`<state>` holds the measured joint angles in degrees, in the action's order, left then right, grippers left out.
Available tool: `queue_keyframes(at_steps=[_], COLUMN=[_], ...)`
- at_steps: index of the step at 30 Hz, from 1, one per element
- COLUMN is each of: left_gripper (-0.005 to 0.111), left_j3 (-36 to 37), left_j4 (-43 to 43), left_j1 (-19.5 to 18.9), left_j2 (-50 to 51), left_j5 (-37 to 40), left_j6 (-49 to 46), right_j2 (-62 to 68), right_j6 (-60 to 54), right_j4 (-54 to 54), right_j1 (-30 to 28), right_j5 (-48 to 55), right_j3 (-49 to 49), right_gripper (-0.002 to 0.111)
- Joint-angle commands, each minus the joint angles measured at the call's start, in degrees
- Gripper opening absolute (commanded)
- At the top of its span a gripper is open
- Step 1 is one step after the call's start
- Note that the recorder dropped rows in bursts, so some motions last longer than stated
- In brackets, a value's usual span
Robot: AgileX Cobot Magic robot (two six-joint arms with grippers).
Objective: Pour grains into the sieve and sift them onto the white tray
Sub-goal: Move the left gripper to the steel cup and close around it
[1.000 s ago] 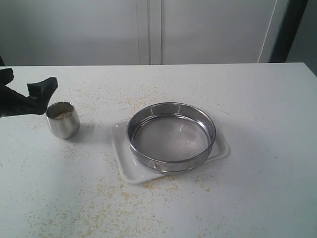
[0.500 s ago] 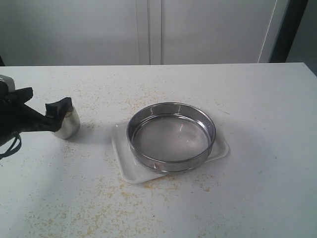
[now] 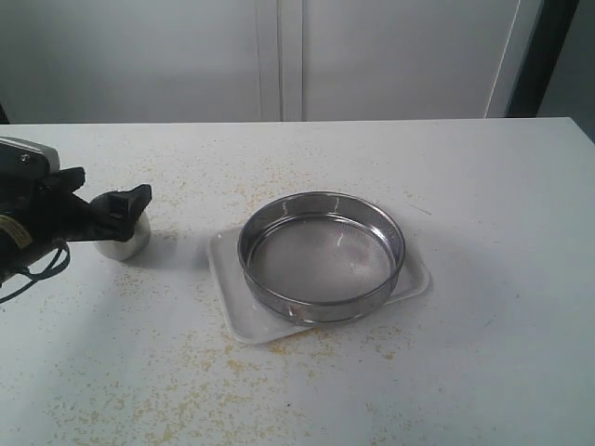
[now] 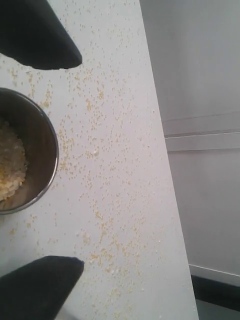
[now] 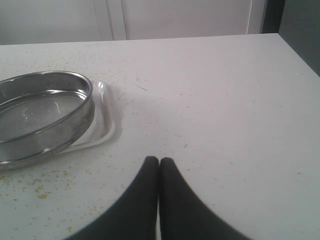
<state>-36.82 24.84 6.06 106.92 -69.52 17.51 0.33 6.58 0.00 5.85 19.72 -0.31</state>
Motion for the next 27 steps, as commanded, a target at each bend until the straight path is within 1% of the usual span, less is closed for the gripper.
queue_keyframes(at_steps=[1, 15, 27], left_gripper=[0.105, 0.105, 0.105], left_j3=[-1.2, -1.3, -4.0], left_j4=[0.2, 0.2, -0.1], left_j1=[0.1, 0.1, 0.1], left_j2=[2.4, 8.2, 10.7], left_j5=[-0.4, -0.4, -0.4], left_j6=[0.9, 0.5, 0.7], right_j2=[-0.3, -0.3, -0.3], right_j6=[0.1, 0.1, 1.3], right_j4=[0.0, 0.0, 0.0], right_j1=[-0.3, -0.3, -0.3], right_j5=[-0.2, -0.2, -0.2], right_j3=[0.3, 0.3, 0.3], right_gripper=[0.0, 0.0, 0.0])
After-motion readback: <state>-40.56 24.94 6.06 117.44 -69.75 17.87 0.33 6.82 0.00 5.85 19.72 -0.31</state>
